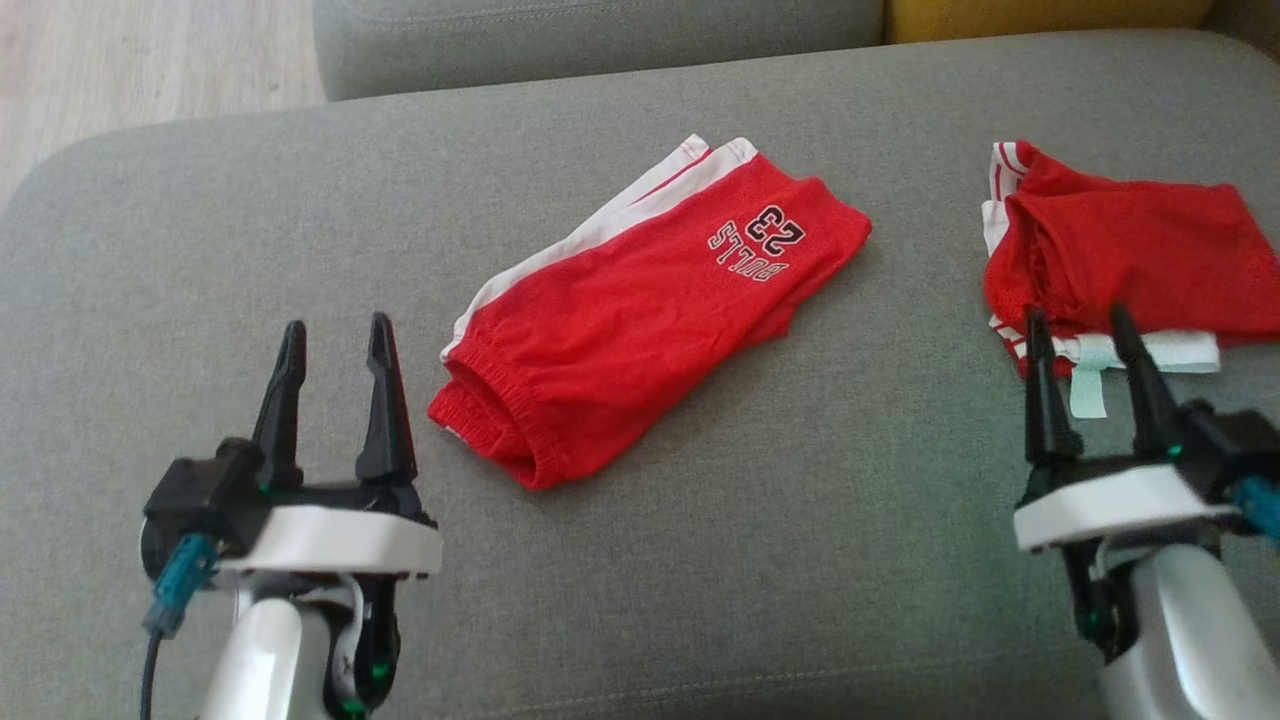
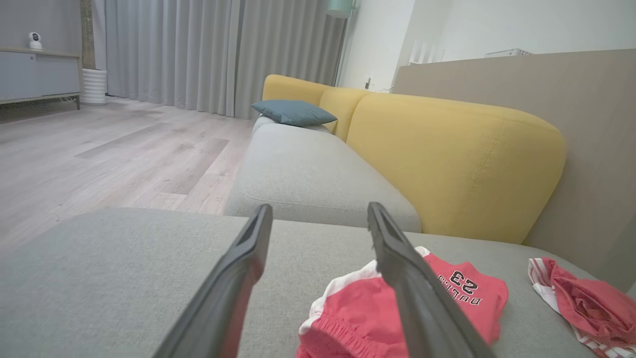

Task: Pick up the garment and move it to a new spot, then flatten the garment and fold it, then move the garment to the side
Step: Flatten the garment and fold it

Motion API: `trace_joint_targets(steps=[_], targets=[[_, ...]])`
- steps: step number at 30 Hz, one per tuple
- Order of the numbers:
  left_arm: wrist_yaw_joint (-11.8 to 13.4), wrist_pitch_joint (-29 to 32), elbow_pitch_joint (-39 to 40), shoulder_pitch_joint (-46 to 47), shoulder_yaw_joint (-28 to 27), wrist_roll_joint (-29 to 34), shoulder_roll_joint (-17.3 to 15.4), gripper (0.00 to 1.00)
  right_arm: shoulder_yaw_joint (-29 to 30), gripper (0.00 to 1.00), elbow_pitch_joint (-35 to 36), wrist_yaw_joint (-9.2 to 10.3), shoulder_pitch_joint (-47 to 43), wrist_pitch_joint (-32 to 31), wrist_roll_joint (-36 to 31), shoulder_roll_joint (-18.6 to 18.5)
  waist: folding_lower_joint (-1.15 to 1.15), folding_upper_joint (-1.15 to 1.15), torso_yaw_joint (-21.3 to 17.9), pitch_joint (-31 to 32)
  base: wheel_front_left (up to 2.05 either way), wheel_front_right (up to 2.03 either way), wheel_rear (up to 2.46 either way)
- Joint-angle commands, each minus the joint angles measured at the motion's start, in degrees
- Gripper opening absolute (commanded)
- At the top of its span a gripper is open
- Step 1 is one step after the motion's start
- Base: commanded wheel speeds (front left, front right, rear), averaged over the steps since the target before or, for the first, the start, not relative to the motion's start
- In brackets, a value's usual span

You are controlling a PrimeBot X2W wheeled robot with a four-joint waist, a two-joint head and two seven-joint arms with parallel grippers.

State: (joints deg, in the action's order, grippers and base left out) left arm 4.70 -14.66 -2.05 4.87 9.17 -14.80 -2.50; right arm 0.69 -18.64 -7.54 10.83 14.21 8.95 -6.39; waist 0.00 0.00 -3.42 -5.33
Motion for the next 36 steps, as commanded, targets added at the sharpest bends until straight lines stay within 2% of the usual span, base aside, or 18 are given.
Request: trace_joint_targets(steps=[1,15,19,22,26,31,36], targets=[[-0.07,-0.34,1.97,1.29,-1.96,-0.11,-0.38,1.0,-0.7,1.0,2.61,0.05,0.61,0.62,-0.53,0.33,0.0,0.0,0.06,0.04,0.0,0.0,0.0],[-0.24,-0.34,1.77,1.01,-1.36,0.58,-0.38,1.0,0.21,1.0,6.31,0.05,-2.07,-1.08,-2.25,2.4,0.0,0.0,0.67,-0.15,0.0,0.0,0.0],[-0.59,-0.34,1.22,1.55,-0.07,0.64,-0.38,1.0,0.61,1.0,5.88,0.05,-1.64,-3.44,-1.62,2.58,0.0,0.0,1.73,-1.45,0.0,0.0,0.0],[-0.6,-0.34,0.99,2.36,1.06,0.65,-0.38,1.0,-0.02,1.0,4.85,0.05,-0.1,-7.03,2.13,2.83,0.0,0.0,3.02,-3.1,0.0,0.0,0.0],[-0.38,-0.34,0.63,3.56,2.47,0.5,-0.38,1.0,-0.44,1.0,2.9,0.05,3.09,-13.47,10.73,3.15,0.0,0.0,5.32,-5.54,0.0,0.0,0.0],[-0.28,-0.34,-0.01,5.07,4.43,0.55,-0.38,1.0,2.31,1.0,-0.98,0.05,8.4,-22.18,23.11,3.4,0.0,0.0,8.83,-8.34,0.0,0.0,0.0],[0.06,-0.34,-0.44,5.97,6.29,0.51,-0.38,1.0,6.53,1.0,-6.68,0.05,13.75,-28.97,29.34,3.47,0.0,0.0,12.33,-9.89,0.0,0.0,0.0]])
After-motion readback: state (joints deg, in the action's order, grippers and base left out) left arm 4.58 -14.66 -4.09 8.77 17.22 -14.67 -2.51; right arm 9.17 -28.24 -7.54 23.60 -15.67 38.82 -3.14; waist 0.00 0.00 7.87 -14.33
